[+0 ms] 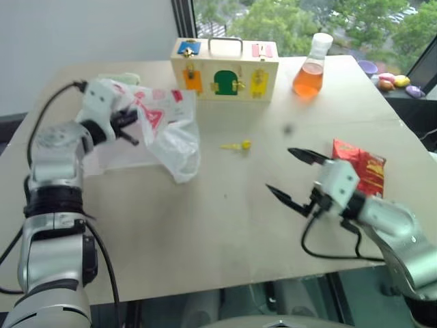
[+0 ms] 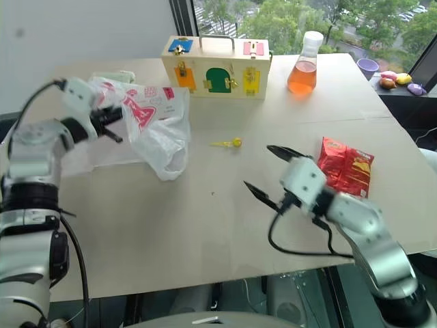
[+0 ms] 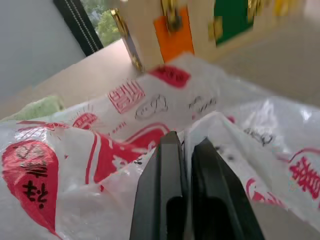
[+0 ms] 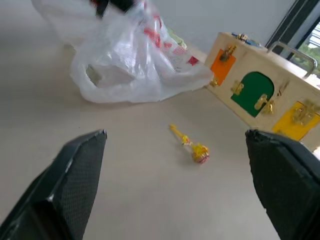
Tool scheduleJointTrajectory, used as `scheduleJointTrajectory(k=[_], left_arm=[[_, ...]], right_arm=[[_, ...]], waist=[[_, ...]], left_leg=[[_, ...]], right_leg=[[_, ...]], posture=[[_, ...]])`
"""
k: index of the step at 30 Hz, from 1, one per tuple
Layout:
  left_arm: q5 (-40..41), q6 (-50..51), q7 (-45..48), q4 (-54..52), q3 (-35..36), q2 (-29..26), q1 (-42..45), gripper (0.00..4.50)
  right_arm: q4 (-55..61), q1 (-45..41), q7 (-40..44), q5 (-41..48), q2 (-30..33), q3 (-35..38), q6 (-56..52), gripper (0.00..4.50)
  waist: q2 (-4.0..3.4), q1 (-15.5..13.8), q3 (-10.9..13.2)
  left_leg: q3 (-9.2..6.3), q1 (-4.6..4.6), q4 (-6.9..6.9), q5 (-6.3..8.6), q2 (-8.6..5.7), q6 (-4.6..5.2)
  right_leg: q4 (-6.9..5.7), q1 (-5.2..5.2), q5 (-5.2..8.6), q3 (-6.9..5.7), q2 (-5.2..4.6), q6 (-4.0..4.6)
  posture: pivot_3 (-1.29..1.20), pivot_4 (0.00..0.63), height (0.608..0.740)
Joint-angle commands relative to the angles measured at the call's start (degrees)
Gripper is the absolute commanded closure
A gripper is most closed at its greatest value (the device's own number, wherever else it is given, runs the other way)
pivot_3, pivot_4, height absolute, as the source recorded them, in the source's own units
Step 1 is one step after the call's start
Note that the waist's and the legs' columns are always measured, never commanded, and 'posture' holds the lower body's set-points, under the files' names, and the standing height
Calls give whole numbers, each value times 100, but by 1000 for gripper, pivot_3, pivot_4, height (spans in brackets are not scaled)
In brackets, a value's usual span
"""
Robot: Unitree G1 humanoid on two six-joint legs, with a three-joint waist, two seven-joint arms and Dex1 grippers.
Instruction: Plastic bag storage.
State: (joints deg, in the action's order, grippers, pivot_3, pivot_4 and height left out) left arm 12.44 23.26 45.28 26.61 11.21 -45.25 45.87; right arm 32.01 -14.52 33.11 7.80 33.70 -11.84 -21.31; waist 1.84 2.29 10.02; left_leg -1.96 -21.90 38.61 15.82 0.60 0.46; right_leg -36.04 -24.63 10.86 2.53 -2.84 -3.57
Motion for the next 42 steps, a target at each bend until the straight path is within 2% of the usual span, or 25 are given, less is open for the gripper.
scheduleJointTrajectory(k=[1, 4, 7, 9, 16, 20, 22, 23, 24, 25, 27, 31, 34, 37, 39, 42], left_arm=[[698, 1644, -467, -1108, 423, 61, 376, 4438], [735, 2294, -975, -1693, 534, 63, 372, 4438], [650, 2595, -1459, -2180, 651, 45, 223, 4438], [591, 2804, -1770, -2518, 765, 19, 29, 4438], [612, 3325, -2442, -3157, 1103, 40, -258, 4438], [566, 3723, -2717, -3402, 960, -37, -64, 4500], [436, 3916, -2897, -3432, 795, -85, 69, 4500], [378, 4067, -2969, -3431, 665, -114, 185, 4500], [355, 4201, -3004, -3417, 553, -128, 304, 4500], [370, 4317, -2965, -3392, 421, -144, 435, 4500], [476, 4472, -2786, -3372, 242, -180, 617, 4500], [902, 5025, -2364, -3166, -52, 59, 1213, 4500], [928, 5134, -2328, -2791, -255, 359, 1616, 4500], [889, 5033, -2210, -2383, -518, 561, 1948, 4500], [924, 5040, -2127, -2223, -586, 653, 2130, 4500], [1012, 5088, -1960, -2213, -632, 683, 2251, 4500]], right_arm=[[-1442, -1265, -128, -673, -464, -621, -483, 0], [-3042, -2220, -171, -852, -1074, -790, -411, 0], [-5021, -3129, -376, -761, -1837, -538, -195, 0], [-6097, -3530, -419, -827, -2095, -485, 190, 0], [-8056, -4237, -222, -768, -2698, -169, 1123, 0], [-8628, -4445, -102, -746, -2859, 27, 1441, 1712], [-8472, -4343, 169, -707, -2792, 50, 1402, 2619], [-8217, -4202, 364, -665, -2708, 44, 1328, 2859], [-7861, -4025, 559, -586, -2616, 57, 1163, 3143], [-7273, -3754, 781, -431, -2482, 95, 845, 3623], [-6016, -3195, 1100, -138, -2220, 144, 177, 3749], [-1726, -1392, 1689, 1603, -1112, 510, -2061, 3750], [-185, -1047, 1298, 2422, -939, 713, -3102, 3750], [-28, -1615, 391, 2357, -1477, 487, -3735, 3750], [-558, -2194, -142, 1984, -1945, 205, -3796, 3750], [-1453, -2781, -699, 1318, -2273, -214, -3532, 3750]], waist=[[-1, 26, 0], [-6, 21, 1], [-8, 44, 4], [-8, 43, 4], [-7, 43, 3], [-8, 77, 3], [-8, 93, 3], [-7, 90, 3], [-7, 83, 3], [-8, 77, 3], [-8, 34, 3], [-18, -2, 9], [-25, 18, 14], [-25, 124, 15], [-24, 162, 16], [-24, 167, 16]], left_leg=[[-2, 0, 1, 0, -2, 0], [-7, 3, -3, -1, -4, -1], [-3, -5, -11, -2, -5, -4], [-3, -15, -18, -10, -8, -19], [-5, -81, -22, -27, -20, -50], [-12, -73, -22, -32, -20, -59], [-17, -73, -21, -34, -21, -62], [-17, -70, -21, -35, -23, -62], [-22, -70, -19, -35, -24, -62], [-24, -71, -18, -35, -26, -62], [-31, -78, -17, -35, -27, -62], [-45, -104, -16, -35, -29, -62], [-38, -101, -14, -30, -31, -52], [-28, -64, -7, -22, -25, -37], [-31, -43, -7, -30, -20, -45], [-41, -9, -8, -45, -18, -63]], right_leg=[[-3, 0, 0, 0, 0, 0], [-23, -8, 0, 3, 0, 5], [-27, -25, -1, 8, 0, 7], [-24, -38, -1, 9, -5, 7], [-46, -99, -4, 8, -19, 6], [-46, -100, -3, 6, -18, 6], [-52, -100, -3, 3, -17, 6], [-61, -100, -3, 4, -19, 7], [-65, -99, -3, 2, -19, 6], [-69, -98, -3, 1, -19, 6], [-76, -97, -3, -4, -19, 6], [-68, -103, -3, -18, -23, 6], [-64, -103, -2, -16, -25, 5], [-73, -97, 0, -2, -13, 4], [-83, -90, 0, 8, 3, 4], [-97, -74, -3, 16, 19, 4]], posture=[[0, 150, 740], [0, 150, 740], [0, 150, 740], [0, 150, 740], [0, 150, 740], [0, 150, 740], [0, 150, 740], [0, 150, 740], [0, 150, 740], [0, 150, 740], [0, 150, 740], [0, 150, 740], [0, 150, 740], [0, 150, 740], [0, 150, 740], [0, 150, 740]])
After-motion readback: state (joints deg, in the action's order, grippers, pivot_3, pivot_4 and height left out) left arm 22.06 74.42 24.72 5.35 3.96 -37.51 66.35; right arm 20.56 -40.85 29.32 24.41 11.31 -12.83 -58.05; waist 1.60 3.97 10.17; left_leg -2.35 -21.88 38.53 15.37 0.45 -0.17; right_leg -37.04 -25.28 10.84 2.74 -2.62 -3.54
